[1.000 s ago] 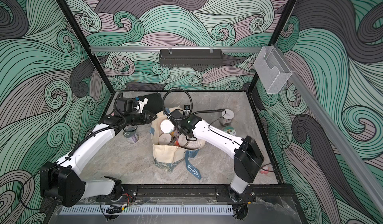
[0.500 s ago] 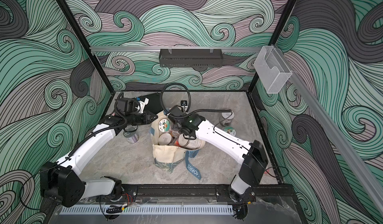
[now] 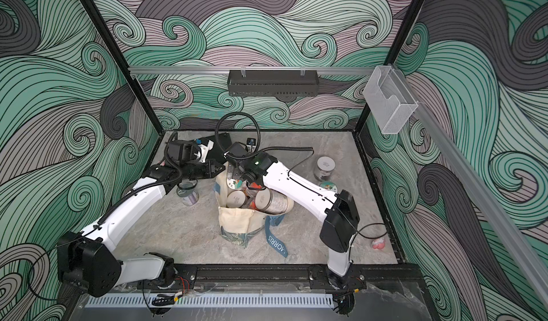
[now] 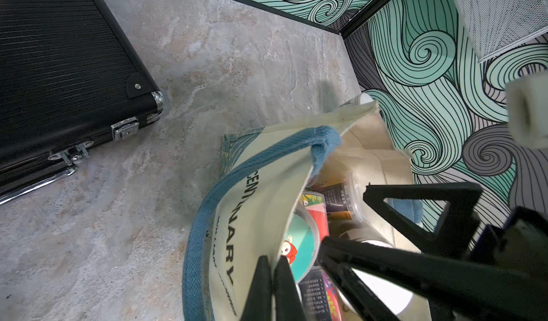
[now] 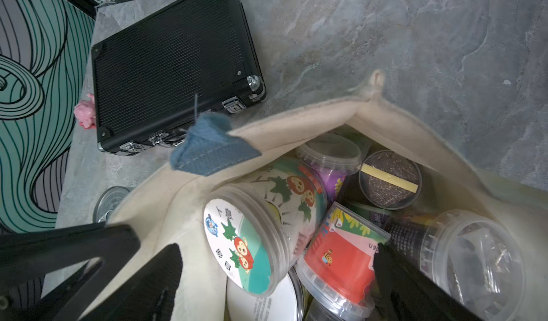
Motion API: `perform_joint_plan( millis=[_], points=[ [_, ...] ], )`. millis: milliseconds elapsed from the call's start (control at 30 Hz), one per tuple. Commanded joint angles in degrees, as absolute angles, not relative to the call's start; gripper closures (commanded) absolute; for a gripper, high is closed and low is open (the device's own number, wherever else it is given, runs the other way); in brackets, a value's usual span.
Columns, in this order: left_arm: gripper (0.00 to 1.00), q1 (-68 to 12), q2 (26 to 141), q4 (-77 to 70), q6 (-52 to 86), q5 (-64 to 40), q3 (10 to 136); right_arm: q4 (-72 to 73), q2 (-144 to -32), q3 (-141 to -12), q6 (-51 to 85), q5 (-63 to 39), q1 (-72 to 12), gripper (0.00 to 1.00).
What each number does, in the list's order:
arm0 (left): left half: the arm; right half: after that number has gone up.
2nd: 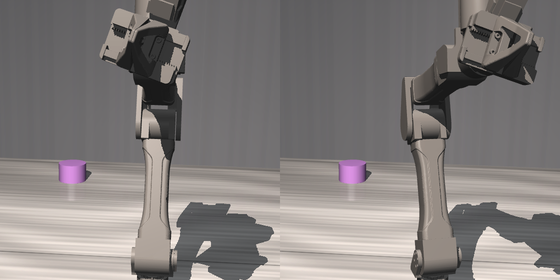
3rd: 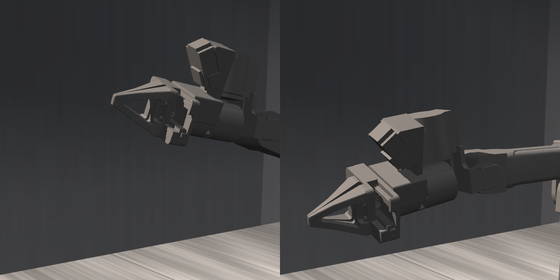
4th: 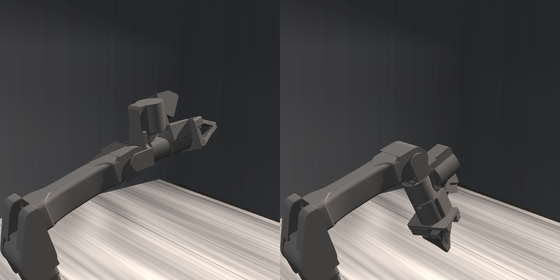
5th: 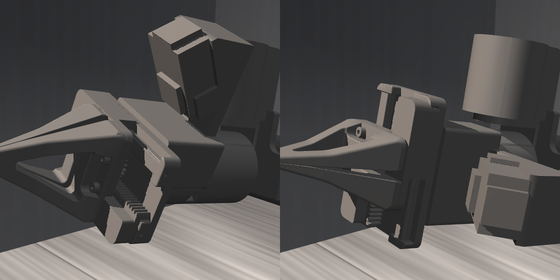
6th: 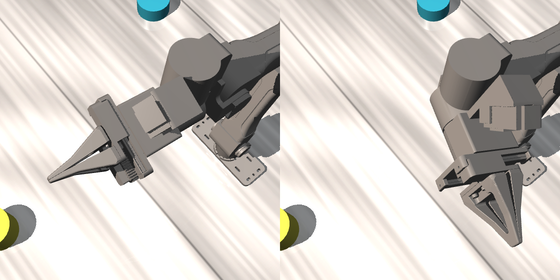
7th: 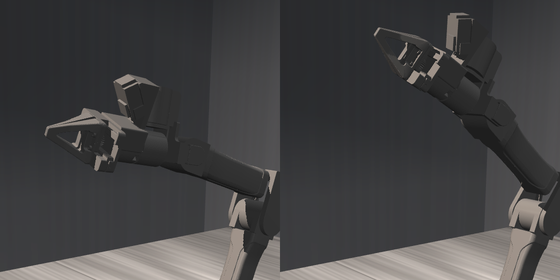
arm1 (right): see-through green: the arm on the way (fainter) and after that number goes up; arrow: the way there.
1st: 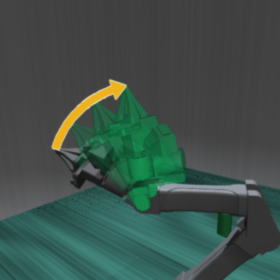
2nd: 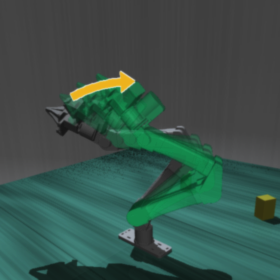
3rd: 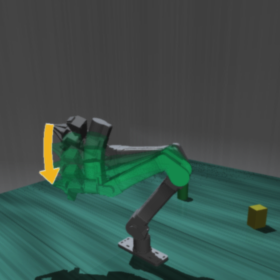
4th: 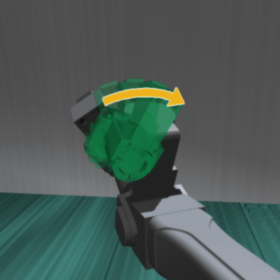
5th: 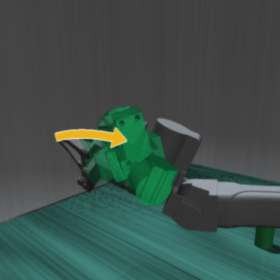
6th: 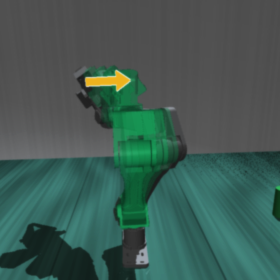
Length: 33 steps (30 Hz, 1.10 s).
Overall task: Take out the seed jars from the canvas bag
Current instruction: Pick up the seed jar from the canvas bag.
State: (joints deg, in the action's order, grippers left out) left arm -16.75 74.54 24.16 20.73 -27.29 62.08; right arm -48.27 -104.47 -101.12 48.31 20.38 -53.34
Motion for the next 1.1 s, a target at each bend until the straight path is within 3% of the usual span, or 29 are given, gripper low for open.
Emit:
perform_joint_plan(
  millis=[0,567,1067],
  points=[
    [1.00,-17.3,74.5,26.2,19.6,-26.4,64.4,-50.4,-104.0,-100.4,51.4,22.9,-53.0,0.01],
    [1.00,-17.3,72.0,25.2,19.7,-27.0,64.1,-52.6,-105.2,-97.4,63.1,22.6,-50.0,0.01],
    [1.00,-17.3,71.9,24.2,19.5,-27.2,63.4,-54.1,-114.7,-105.7,65.3,18.6,-50.0,0.01]
  ],
)
